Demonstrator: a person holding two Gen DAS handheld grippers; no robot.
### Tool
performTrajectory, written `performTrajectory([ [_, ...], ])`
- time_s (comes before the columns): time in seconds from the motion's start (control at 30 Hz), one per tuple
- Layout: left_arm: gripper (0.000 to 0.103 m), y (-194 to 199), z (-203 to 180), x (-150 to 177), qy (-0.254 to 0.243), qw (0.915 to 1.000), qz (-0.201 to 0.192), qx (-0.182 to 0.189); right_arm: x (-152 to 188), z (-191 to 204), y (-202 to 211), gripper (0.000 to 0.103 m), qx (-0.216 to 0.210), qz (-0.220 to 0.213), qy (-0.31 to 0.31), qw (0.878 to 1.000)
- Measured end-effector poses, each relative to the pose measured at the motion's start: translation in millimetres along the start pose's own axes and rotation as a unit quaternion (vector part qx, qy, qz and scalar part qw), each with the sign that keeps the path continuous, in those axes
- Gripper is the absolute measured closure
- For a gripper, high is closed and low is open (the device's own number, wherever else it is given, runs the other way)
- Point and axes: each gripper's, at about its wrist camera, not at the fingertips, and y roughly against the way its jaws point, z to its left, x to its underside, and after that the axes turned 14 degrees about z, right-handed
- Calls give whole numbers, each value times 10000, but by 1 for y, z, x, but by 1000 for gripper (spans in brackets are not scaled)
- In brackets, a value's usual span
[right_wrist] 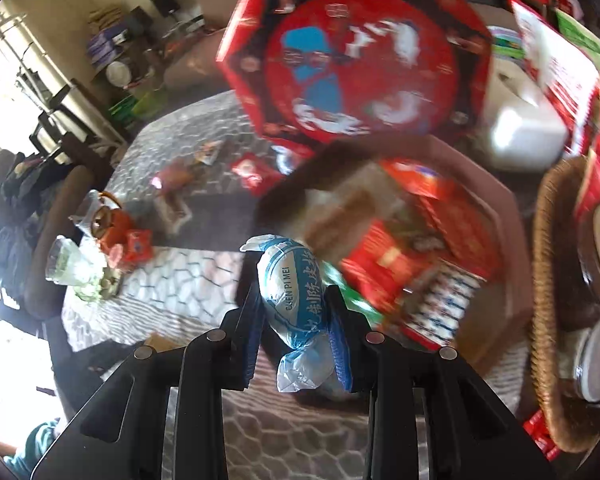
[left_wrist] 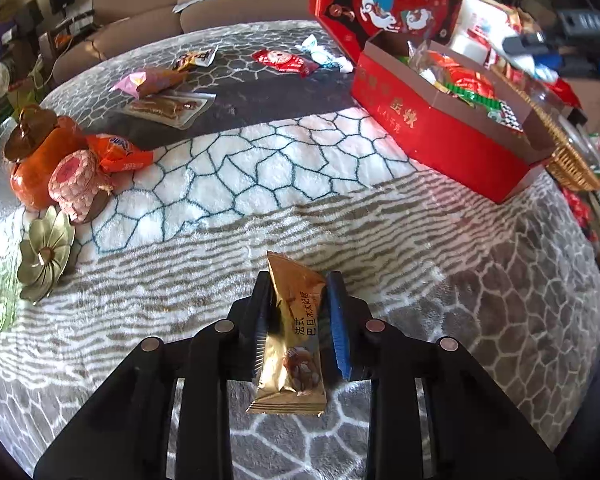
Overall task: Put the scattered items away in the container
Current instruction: 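Lift the gold bar with the left gripper while the right carries blue-white candy to the box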
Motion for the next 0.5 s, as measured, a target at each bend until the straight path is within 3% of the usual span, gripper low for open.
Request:
performTrajectory([
  [0.23, 80, 19, -7, -1, 307, 9993, -76, 204, 7, -44, 8, 73, 142, -139, -408, 9990],
  [0.3, 82, 29, -12, -6, 387, 9983, -103, 419, 8, -55, 10, 73, 203, -156, -459, 9986],
  [0.5, 85, 72, -50, -55, 272, 9940, -407, 980, 10, -90, 12, 73, 324, -235, -798, 9960],
])
